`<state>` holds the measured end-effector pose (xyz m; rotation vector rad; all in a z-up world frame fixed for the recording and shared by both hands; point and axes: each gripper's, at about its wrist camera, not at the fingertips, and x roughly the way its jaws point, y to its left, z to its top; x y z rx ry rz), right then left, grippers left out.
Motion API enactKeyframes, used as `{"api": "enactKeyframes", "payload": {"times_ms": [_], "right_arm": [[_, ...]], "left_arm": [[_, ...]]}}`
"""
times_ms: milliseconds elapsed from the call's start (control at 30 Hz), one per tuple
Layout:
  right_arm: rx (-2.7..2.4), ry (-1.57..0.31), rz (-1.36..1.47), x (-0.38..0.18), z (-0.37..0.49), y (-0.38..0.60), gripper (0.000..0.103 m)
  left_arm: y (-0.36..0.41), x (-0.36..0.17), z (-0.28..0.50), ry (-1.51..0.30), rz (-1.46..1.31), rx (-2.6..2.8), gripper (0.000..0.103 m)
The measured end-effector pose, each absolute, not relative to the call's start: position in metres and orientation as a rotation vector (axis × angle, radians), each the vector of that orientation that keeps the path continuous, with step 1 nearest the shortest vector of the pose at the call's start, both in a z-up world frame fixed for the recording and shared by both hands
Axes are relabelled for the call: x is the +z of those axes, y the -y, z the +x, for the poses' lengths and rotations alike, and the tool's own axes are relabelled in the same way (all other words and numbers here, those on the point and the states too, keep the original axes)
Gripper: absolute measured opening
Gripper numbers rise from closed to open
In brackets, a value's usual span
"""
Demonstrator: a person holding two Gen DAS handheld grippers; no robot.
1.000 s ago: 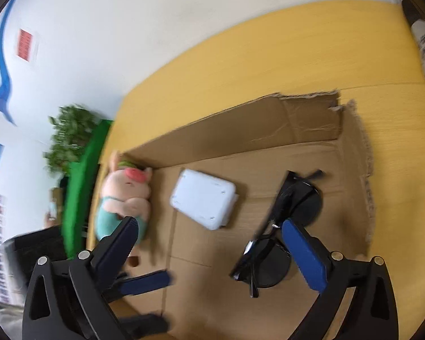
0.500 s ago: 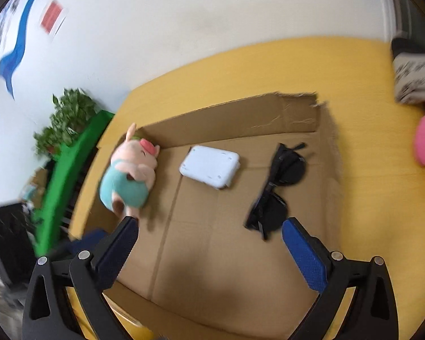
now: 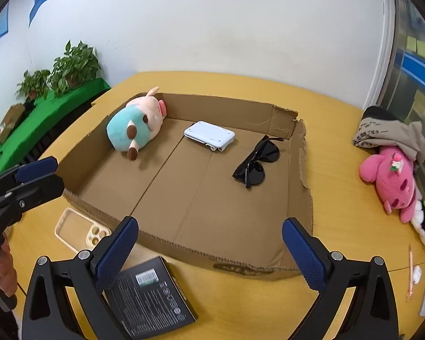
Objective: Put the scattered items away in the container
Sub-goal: 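Close both grippers on the black UGREEN product box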
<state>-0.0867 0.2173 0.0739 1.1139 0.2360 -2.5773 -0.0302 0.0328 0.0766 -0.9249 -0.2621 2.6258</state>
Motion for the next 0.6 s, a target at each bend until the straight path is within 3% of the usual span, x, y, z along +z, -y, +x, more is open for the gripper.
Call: {"api": "enactKeyframes", "payload": {"times_ms": [367, 600], "right_arm": [[-2.444, -0.22, 1.06, 0.068, -0.058, -0.227, 0.103], [-2.17, -0.111, 1.209, 0.0, -0.026, -0.248, 0.103]], "left_arm": [[-0.05, 0.06, -0.016, 0.239, -0.981, 2.465, 0.076], [-0.051, 0.011, -0.021, 0.359, -1.14, 2.259, 0.076]]}}
